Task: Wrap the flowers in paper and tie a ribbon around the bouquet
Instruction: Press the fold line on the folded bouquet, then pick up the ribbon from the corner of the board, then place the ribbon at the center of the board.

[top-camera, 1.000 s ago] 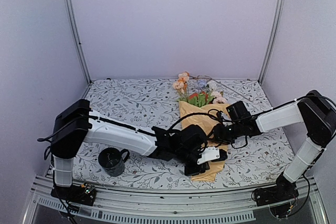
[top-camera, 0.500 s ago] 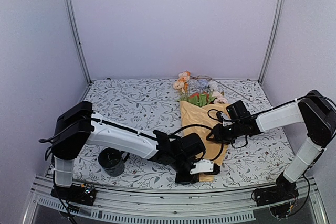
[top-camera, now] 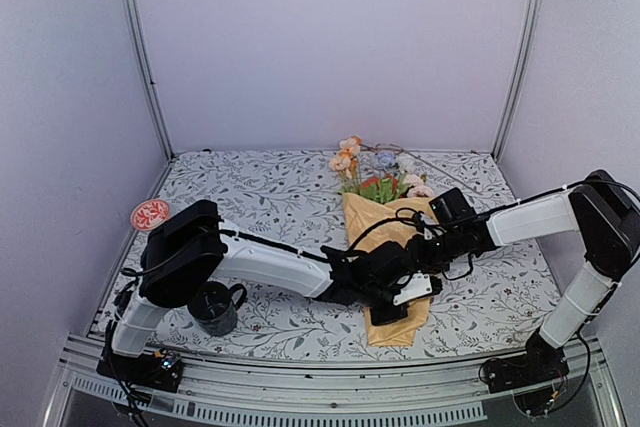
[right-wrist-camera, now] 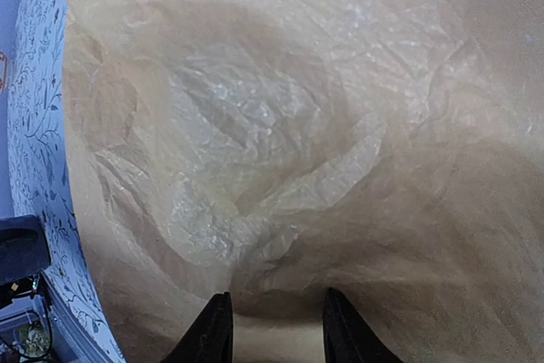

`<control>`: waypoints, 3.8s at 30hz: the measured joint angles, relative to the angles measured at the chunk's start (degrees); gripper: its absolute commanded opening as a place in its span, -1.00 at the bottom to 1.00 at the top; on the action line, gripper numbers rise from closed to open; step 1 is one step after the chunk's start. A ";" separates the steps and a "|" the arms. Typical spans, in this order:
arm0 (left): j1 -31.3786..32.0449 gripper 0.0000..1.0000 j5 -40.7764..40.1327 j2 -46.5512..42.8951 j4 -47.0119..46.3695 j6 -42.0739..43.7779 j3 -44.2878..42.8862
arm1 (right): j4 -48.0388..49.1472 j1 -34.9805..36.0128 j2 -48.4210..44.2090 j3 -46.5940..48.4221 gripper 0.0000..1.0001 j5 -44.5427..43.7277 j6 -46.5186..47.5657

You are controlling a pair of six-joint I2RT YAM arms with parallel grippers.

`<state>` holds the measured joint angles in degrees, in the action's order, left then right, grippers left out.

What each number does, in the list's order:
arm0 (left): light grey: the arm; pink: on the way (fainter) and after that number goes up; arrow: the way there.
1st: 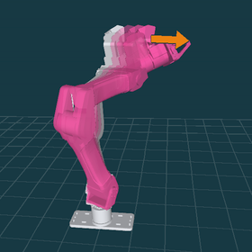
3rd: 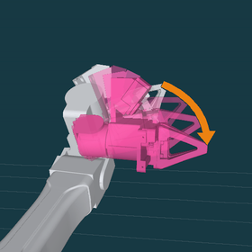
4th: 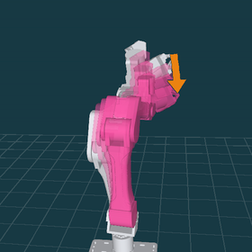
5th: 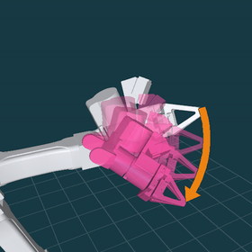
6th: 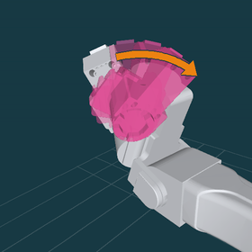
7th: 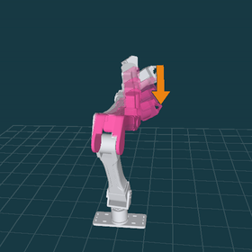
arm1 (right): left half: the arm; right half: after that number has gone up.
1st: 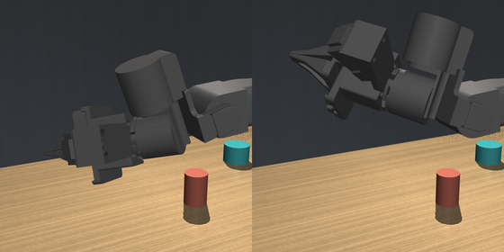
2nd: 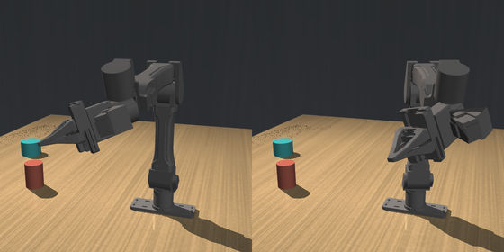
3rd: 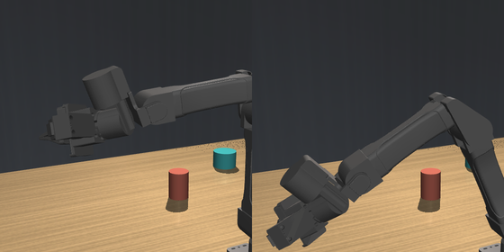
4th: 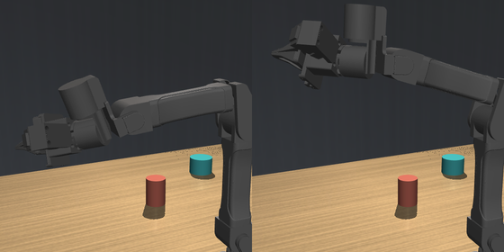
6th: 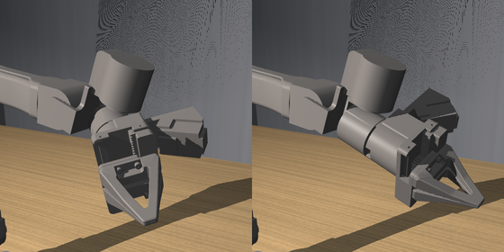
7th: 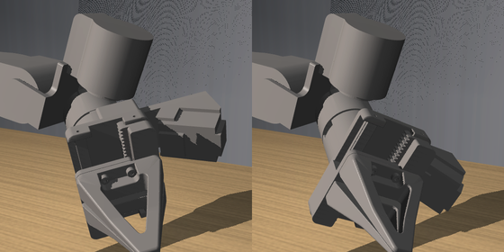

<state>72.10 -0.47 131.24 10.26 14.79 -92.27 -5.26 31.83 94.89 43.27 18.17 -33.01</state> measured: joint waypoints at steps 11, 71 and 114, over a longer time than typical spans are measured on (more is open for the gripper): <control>0.11 -1.00 1.42 -0.20 -2.36 0.15 1.95 | -15.13 -17.33 -2.12 21.33 -0.16 -0.17 9.07; -2.29 -1.00 9.29 -0.09 -1.36 -0.11 1.84 | -34.12 -31.89 -10.27 41.51 -1.00 3.89 28.17; -2.36 -1.00 9.64 -0.35 -2.49 -1.33 3.02 | -33.22 -24.13 -25.00 13.16 -1.00 -3.78 14.51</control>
<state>69.73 9.17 130.89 7.77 13.45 -89.25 -38.48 7.70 69.89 56.42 14.39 -18.50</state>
